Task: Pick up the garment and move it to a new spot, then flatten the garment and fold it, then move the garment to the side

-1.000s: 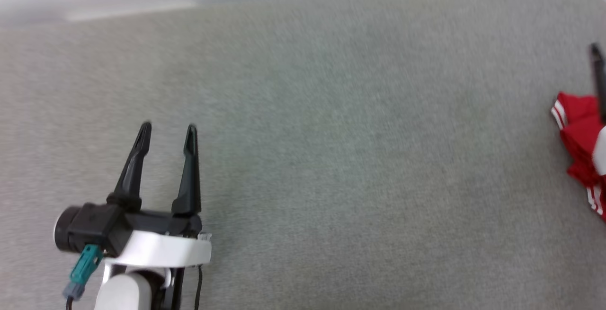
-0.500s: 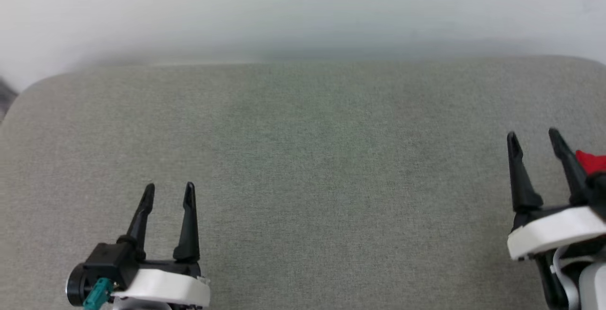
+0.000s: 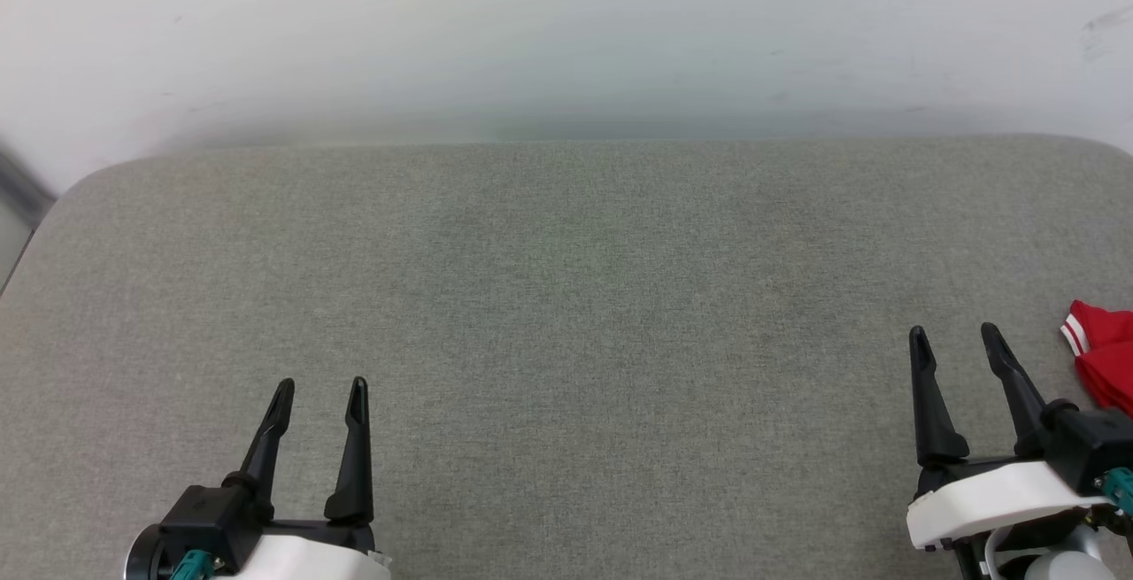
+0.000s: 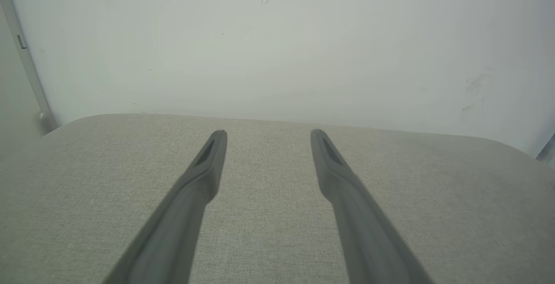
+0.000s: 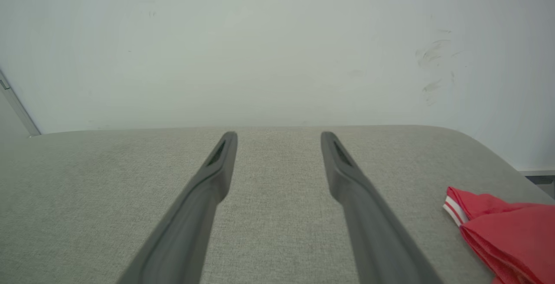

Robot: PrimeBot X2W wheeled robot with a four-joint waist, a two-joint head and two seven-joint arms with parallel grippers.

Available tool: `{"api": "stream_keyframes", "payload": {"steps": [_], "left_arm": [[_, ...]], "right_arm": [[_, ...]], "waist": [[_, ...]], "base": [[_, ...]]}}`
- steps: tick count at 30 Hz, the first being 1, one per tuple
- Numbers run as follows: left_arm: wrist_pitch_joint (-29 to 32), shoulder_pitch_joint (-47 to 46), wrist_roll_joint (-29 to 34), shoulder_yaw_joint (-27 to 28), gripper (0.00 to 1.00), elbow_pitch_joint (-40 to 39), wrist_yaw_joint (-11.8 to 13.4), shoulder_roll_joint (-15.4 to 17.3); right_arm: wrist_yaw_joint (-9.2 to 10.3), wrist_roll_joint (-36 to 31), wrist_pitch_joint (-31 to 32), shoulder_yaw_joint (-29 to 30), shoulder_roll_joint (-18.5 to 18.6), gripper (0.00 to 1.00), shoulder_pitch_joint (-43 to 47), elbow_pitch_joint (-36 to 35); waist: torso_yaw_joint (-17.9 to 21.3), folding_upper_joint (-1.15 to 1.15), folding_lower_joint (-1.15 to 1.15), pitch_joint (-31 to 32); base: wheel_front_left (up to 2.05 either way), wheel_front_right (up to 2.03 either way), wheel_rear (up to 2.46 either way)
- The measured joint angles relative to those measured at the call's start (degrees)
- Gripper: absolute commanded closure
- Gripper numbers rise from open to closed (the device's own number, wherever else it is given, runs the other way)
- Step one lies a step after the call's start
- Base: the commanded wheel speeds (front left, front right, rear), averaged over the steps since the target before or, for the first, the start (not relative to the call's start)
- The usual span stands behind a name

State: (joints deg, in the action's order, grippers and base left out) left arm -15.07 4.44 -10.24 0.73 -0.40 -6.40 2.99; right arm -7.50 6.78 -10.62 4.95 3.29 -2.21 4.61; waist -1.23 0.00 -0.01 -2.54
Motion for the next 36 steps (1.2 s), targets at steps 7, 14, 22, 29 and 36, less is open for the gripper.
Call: {"api": "stream_keyframes", "payload": {"steps": [7,14,22,29,36], "left_arm": [[0.0,0.7,-1.1,0.6,0.00,-1.2,-0.5,-0.1],[0.0,0.8,-1.0,1.0,0.00,-2.7,-0.6,-0.1],[0.0,0.8,-1.7,0.8,0.00,-3.0,-0.7,-0.1],[0.0,1.0,-2.7,0.3,0.00,-2.5,-0.7,-0.1],[0.3,1.8,-4.1,-0.2,1.00,0.4,-0.7,-0.1]], "right_arm": [[0.00,-0.1,-0.5,0.0,-0.2,0.00,-0.1,0.5],[0.00,0.3,-0.6,-0.2,-0.3,0.00,-0.1,0.5],[0.00,0.4,-0.5,-0.3,-0.3,0.00,-0.4,0.1],[0.00,0.7,-0.5,-0.1,-0.3,0.00,-0.4,0.2],[0.00,1.7,0.1,0.0,-0.3,1.00,1.0,3.2]], "waist": [[-0.4,0.00,0.01,0.1],[-0.7,0.00,0.01,0.1],[-0.8,0.00,0.01,0.0],[-0.7,0.00,0.02,0.0],[-0.7,0.00,0.02,0.0]], "base": [[0.00,0.00,0.00],[0.00,0.00,0.00],[0.00,0.00,0.00],[0.00,0.00,0.00],[0.00,0.00,0.00]]}}
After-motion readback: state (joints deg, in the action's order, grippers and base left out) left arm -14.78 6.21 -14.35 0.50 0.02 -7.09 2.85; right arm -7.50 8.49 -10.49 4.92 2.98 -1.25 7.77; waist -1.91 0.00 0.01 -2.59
